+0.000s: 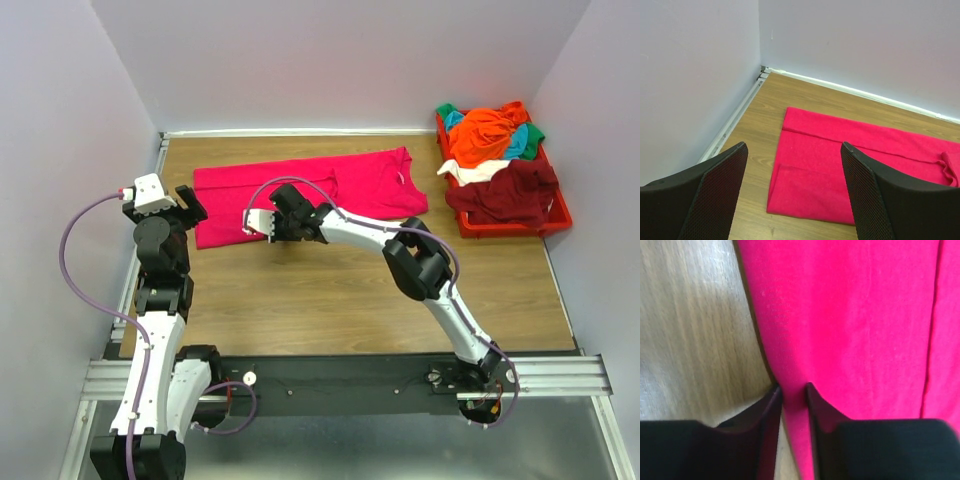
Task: Fold and stack the t-shirts
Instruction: Fold the tshirt
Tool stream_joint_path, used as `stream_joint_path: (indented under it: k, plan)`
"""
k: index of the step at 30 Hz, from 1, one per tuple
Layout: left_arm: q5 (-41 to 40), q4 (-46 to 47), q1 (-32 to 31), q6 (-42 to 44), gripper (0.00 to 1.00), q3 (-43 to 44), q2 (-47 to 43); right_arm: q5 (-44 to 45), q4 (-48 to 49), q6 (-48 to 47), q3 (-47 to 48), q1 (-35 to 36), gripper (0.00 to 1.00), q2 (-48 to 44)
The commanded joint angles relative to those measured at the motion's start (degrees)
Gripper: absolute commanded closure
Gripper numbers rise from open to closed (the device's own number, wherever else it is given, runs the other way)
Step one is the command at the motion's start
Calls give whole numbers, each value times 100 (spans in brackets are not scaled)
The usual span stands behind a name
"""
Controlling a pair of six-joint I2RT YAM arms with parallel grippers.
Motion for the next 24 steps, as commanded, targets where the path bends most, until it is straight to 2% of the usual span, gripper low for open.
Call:
stream_joint_path:
  k: [1,5,8,12,13,16,17,18,19,21,22,23,24]
  plan:
    - [184,59,-31,30,18,-50,-34,291,-33,23,-152,63,75,170]
    - [413,94,-31,101,18,-41,-34,265,20,14,-539,72,93,-120]
    - [580,112,-40,145,17,-32,-43,-7,116,14,-1162,107,99,-646]
    - [896,200,-49,206,18,-76,-87,-770,196,-249,-2479,239,99,-1735]
    - [1097,235,-57,224,18,-102,-78,-1207,178,-406,-3195,300,99,-2321]
    - [1896,463,-92,259,17,-198,-26,-1817,-557,-741,-4201,397,99,-3019]
    - [2134,550,-110,250,17,-225,1,-1914,-760,-829,-4518,406,95,-3412]
    - [2702,743,-119,207,17,-269,132,-1924,-954,-899,-4834,397,88,-3660]
    - [2986,832,-128,163,17,-269,211,-1784,-1130,-1022,-5386,406,64,-4158]
    - [3670,1078,-293,-73,17,-261,596,-1634,-1403,-1093,-5724,380,34,-4636]
    - [3857,1131,-303,-171,17,-243,773,-1625,-1552,-1128,-5838,328,9,-4908]
    - [4024,1175,-330,-259,17,-156,957,-1721,-1710,-1181,-5900,92,0,-5137]
    - [4174,1254,-347,-338,17,-94,1159,-1765,-1938,-1199,-5927,-93,0,-5513]
